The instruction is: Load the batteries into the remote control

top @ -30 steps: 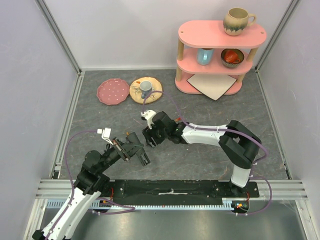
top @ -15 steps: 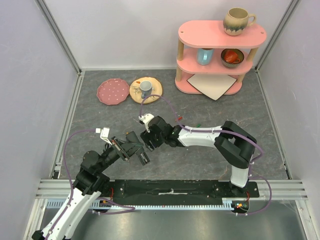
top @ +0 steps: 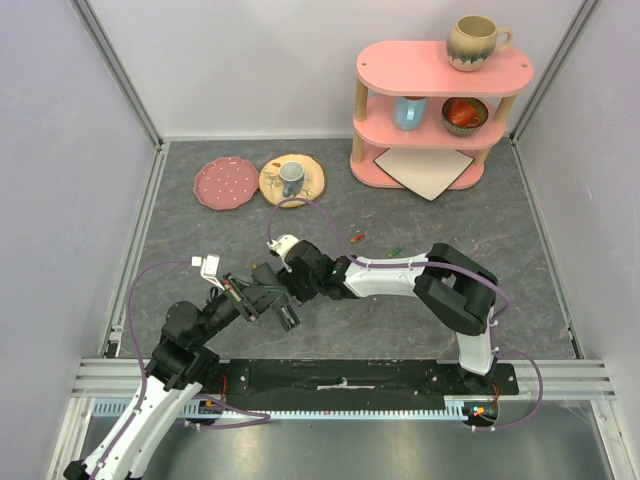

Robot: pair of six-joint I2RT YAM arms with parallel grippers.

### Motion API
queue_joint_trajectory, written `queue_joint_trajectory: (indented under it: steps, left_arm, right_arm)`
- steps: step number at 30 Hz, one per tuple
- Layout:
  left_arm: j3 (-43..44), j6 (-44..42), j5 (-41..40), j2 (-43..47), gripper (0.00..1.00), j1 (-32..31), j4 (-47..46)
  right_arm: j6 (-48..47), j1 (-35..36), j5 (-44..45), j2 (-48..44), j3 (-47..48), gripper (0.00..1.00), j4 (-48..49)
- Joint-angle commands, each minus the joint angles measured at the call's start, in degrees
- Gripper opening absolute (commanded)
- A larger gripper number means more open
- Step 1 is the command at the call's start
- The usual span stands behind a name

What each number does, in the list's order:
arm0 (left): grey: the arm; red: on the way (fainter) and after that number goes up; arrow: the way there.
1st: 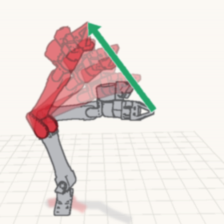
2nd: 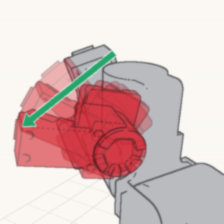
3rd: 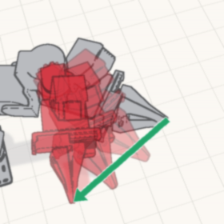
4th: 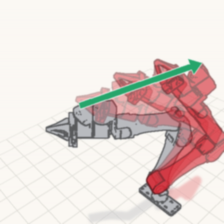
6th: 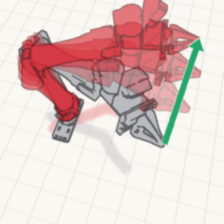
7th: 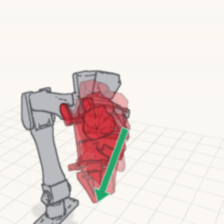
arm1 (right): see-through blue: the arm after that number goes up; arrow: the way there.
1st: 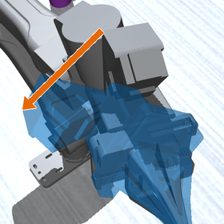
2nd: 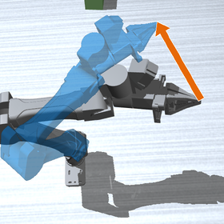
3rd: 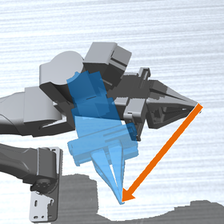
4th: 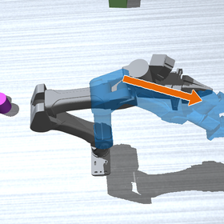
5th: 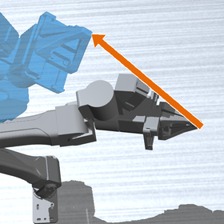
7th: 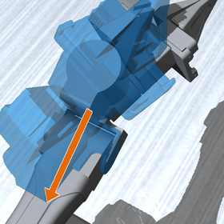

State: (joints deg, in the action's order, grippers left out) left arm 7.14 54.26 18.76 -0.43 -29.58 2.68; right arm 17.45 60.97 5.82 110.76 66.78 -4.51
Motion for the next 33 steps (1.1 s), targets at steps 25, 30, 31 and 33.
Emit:
queue_joint_trajectory:
  steps: [25, 30, 31, 33]
  left_arm:
    - [-0.63, 0.23, 2.42, 4.56, 0.02, 0.23, -4.87]
    - [-2.83, 1.72, 3.12, 4.56, 0.02, 0.23, -9.34]
    - [-3.70, 2.42, 3.21, 4.56, 0.02, 0.23, -9.97]
    - [-4.41, 3.04, 3.65, 4.56, 0.02, 0.23, -11.02]
  right_arm:
    - [-11.02, -4.27, 16.50, -10.03, -5.44, 0.00, -8.84]
    - [-28.67, -5.51, 9.48, -16.01, -11.83, 0.01, 0.63]
    - [-34.18, -5.60, 9.38, -16.54, -12.72, 0.00, 3.26]
    - [-37.74, -6.30, 8.42, -16.11, -12.39, 0.00, 3.55]
